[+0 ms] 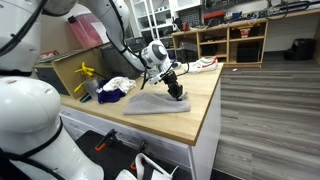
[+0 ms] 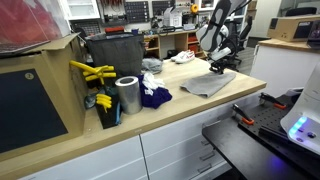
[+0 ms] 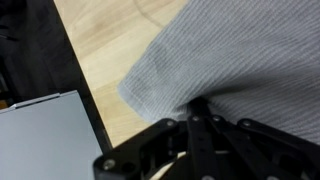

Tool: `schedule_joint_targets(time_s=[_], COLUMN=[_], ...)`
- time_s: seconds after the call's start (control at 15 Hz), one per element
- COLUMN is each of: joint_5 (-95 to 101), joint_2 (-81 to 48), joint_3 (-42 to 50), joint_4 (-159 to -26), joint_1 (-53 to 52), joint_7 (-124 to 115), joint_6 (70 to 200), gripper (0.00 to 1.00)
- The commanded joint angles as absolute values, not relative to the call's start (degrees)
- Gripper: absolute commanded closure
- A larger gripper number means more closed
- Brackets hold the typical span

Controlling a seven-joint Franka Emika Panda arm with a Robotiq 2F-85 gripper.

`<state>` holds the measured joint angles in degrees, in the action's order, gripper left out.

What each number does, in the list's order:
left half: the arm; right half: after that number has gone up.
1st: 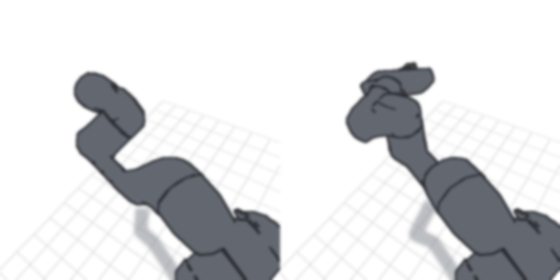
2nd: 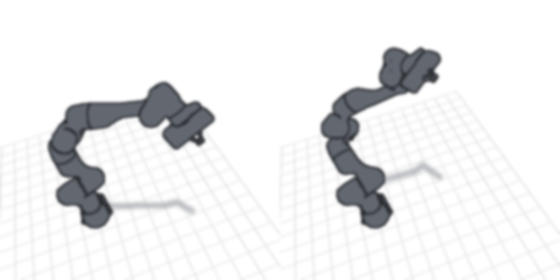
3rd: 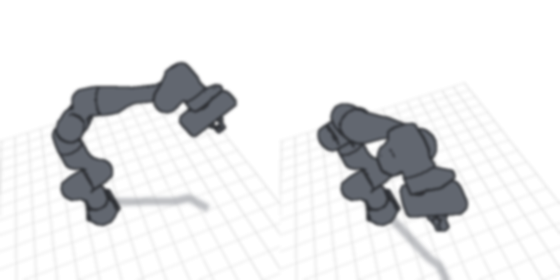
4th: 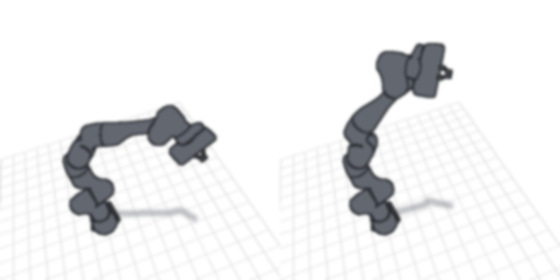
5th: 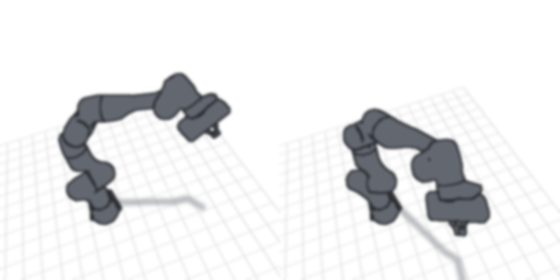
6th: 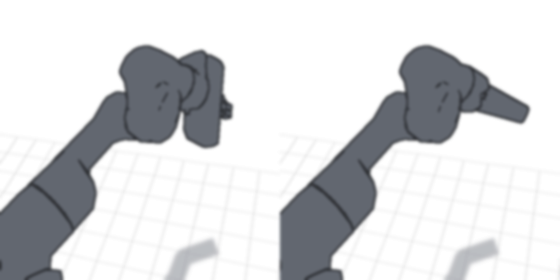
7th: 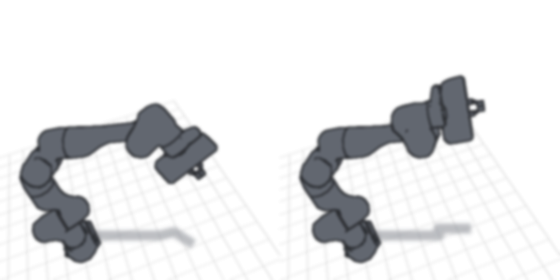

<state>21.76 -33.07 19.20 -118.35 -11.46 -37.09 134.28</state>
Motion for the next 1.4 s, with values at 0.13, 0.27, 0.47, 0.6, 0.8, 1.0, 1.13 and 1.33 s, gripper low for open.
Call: schedule_joint_targets(time_s=[0.13,0.27,0.47,0.6,0.8,1.0,1.13,1.33], joint_5=[23.04,23.15,23.10,23.19,24.02,25.63,26.65,24.91], joint_2=[-31.15,-31.51,-32.23,-32.50,-32.64,-32.42,-31.42,-27.47], joint_3=[18.06,18.30,18.50,18.62,19.16,20.13,20.45,18.16], joint_4=[-121.80,-121.38,-120.27,-119.60,-118.93,-118.39,-118.43,-120.24], joint_1=[-10.62,-10.53,-9.99,-9.60,-9.30,-9.65,-10.19,-10.04], joint_7=[-42.11,-44.25,-47.29,-49.10,-51.09,-53.88,-55.96,-54.37], joint_6=[135.30,135.74,136.53,136.95,138.65,141.82,144.40,146.46], gripper=[1.00,1.00,1.00,1.00,1.00,1.00,1.00,1.00])
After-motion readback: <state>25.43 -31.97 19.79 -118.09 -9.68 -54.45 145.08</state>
